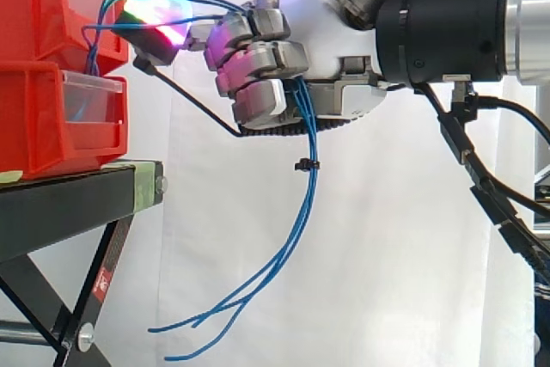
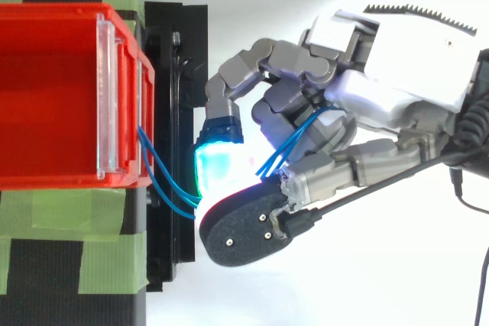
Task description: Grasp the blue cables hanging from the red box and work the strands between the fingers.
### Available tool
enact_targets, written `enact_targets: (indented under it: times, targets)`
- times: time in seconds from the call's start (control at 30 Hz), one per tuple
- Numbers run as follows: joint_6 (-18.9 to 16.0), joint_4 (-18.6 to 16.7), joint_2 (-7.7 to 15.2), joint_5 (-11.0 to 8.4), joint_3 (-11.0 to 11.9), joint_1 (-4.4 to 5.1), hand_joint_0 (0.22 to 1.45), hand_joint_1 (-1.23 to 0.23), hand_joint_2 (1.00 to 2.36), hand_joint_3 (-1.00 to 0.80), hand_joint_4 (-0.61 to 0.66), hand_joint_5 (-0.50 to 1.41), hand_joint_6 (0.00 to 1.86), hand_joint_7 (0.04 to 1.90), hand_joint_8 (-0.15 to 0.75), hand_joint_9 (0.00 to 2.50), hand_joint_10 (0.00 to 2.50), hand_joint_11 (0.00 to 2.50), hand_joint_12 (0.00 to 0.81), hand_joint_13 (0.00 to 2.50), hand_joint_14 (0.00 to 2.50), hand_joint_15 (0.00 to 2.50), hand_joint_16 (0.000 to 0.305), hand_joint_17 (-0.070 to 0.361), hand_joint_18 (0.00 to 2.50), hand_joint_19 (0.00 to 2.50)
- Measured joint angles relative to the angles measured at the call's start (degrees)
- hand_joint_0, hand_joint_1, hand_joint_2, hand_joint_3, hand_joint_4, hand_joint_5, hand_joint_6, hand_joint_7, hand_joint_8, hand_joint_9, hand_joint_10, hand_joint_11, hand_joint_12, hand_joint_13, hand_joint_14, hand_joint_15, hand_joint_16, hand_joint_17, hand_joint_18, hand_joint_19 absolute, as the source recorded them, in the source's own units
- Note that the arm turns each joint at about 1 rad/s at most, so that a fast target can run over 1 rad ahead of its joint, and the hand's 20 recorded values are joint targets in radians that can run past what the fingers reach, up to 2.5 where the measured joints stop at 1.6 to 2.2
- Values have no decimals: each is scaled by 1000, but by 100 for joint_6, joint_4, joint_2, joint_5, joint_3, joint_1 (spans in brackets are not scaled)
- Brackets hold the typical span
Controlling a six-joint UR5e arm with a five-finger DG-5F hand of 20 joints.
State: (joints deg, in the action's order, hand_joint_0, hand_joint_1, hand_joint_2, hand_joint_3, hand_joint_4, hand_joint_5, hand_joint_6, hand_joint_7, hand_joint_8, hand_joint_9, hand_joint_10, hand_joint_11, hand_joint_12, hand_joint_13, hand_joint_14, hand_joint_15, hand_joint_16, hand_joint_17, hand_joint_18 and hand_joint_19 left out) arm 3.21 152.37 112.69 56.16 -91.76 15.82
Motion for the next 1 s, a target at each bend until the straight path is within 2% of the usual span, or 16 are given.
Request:
enact_targets:
  times: [0.03,0.13,0.2,0.23,0.3,0.4,0.47,0.5,0.53,0.57,0.63,0.67,0.7,0.73,0.93,1.0]
  targets:
    - [0,-1,0,0,0,0,1308,-714,1015,-346,-25,-29,1445,1319,417,928,2500,2500,476,1272,2500,1643,55,124,1656,1018]
    - [3,-8,0,5,0,0,1346,-657,1016,-413,-3,368,897,1376,417,928,2500,2500,476,1272,2500,1643,55,124,1656,1018]
    - [3,-11,0,6,0,0,1335,-654,1017,-427,74,672,79,1610,417,928,2500,2500,476,1272,2500,1643,55,124,1656,1018]
    - [4,-12,0,8,0,0,1323,-665,1016,-427,78,694,10,1631,417,928,2500,2500,476,1272,2500,1643,55,124,1656,1018]
    - [-1,-7,-1,8,0,-1,1140,-688,1010,-101,85,658,12,1484,417,928,2500,2500,476,1272,2500,1643,55,124,1656,1018]
    - [-9,0,-1,4,0,-3,1051,-651,1012,-25,79,562,10,1462,417,928,2500,2500,476,1272,2500,1643,55,124,1656,1018]
    - [-10,2,-1,2,0,-5,1098,-718,1018,-121,38,430,58,1518,417,928,2500,2500,476,1272,2500,1643,55,124,1656,1018]
    - [-9,0,-1,2,0,-5,1162,-748,1018,-240,-3,191,582,1300,417,928,2500,2500,476,1272,2500,1643,55,124,1656,1018]
    - [-8,-2,0,1,0,-5,1199,-758,1019,-310,-14,181,593,1344,417,928,2500,2500,476,1272,2500,1643,55,124,1656,1018]
    - [-7,-6,0,0,0,-7,1234,-767,1019,-394,-26,68,915,1242,417,928,2500,2500,476,1272,2500,1643,55,124,1656,1018]
    - [-6,-10,-1,0,0,-7,1261,-769,1016,-507,-37,-9,1145,1203,417,928,2500,2500,476,1272,2500,1643,55,124,1656,1018]
    - [-6,-11,-1,-2,0,-7,1236,-805,1015,-625,-23,-34,1197,1229,417,928,2500,2500,476,1272,2500,1643,55,124,1656,1018]
    - [-5,-12,-1,-3,0,-6,1201,-832,1004,-880,14,-106,1338,1152,417,928,2500,2500,476,1272,2500,1643,55,124,1656,1018]
    - [-5,-13,-1,-5,0,-7,1181,-842,1000,-1000,24,-112,1345,1155,417,928,2500,2500,476,1272,2500,1643,55,124,1656,1018]
    - [-5,-14,0,-15,-1,-8,1108,-860,1000,-1000,0,-13,1409,1196,417,928,2500,2500,476,1272,2500,1643,55,124,1656,1018]
    - [-5,-14,0,-13,-1,-8,1245,-818,1000,-1000,-176,-65,1452,1555,417,928,2500,2500,476,1272,2500,1643,55,124,1656,1018]
